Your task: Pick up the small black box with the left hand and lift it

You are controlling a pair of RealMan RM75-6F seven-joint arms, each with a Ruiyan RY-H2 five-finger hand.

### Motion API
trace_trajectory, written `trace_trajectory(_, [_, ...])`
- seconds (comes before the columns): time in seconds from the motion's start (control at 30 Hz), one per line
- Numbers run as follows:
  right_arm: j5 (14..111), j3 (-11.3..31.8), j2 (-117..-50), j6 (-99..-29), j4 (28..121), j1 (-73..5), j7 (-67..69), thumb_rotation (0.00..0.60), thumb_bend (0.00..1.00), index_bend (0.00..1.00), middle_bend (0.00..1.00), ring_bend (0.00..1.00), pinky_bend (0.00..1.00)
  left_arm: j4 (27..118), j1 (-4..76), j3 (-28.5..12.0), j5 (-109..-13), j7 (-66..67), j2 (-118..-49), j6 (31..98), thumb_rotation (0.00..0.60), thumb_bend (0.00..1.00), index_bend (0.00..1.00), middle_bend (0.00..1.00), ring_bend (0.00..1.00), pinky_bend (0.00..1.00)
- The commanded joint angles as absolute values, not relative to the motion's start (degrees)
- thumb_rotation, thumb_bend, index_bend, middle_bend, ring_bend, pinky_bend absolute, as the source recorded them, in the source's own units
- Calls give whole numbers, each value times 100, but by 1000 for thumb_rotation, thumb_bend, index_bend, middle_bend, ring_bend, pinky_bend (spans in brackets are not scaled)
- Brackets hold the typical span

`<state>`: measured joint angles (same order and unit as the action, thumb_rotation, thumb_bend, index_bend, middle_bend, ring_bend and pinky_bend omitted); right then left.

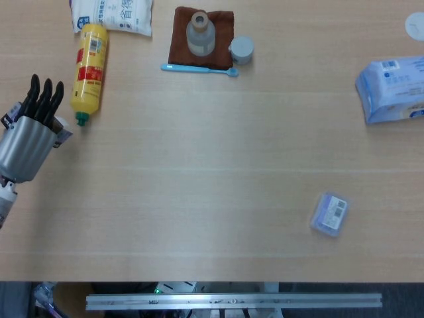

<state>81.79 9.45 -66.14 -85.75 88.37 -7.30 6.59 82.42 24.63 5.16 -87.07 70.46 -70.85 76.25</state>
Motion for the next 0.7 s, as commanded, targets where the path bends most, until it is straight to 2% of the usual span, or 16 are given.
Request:
trace_trajectory(0.03, [8182, 943, -6613, -8573, 8839, -730, 654, 600, 416, 406, 285, 240, 358, 8184, 2454, 460, -8763, 7044, -7079, 7657, 600, 441, 491, 0, 0, 56])
trace_trajectory(0.3, [8171, 939, -6615, -8564, 8838, -728, 624, 600, 416, 406, 285, 240, 358, 8209, 2334, 181, -8873, 6621, -7058, 8051, 600, 441, 491, 0, 0, 57])
trace_trajectory(0.7, [8165, 939, -6623, -8546, 8842, -738, 593, 600, 416, 407, 285, 240, 358, 7949, 2154, 105, -8884, 6401, -7121, 8080, 600, 441, 531, 0, 0, 57])
